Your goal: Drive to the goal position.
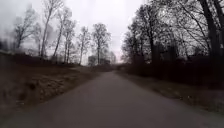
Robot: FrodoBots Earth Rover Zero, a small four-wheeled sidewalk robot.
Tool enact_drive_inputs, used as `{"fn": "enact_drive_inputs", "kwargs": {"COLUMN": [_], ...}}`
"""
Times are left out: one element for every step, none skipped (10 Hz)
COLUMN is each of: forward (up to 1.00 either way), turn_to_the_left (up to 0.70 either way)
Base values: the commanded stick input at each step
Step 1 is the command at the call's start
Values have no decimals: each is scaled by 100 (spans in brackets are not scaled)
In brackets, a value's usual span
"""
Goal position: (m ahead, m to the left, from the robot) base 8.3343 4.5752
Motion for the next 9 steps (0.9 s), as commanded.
{"fn": "enact_drive_inputs", "kwargs": {"forward": [70,70,70,70,70,70,70,70,70], "turn_to_the_left": [0,0,0,0,0,0,0,0,0]}}
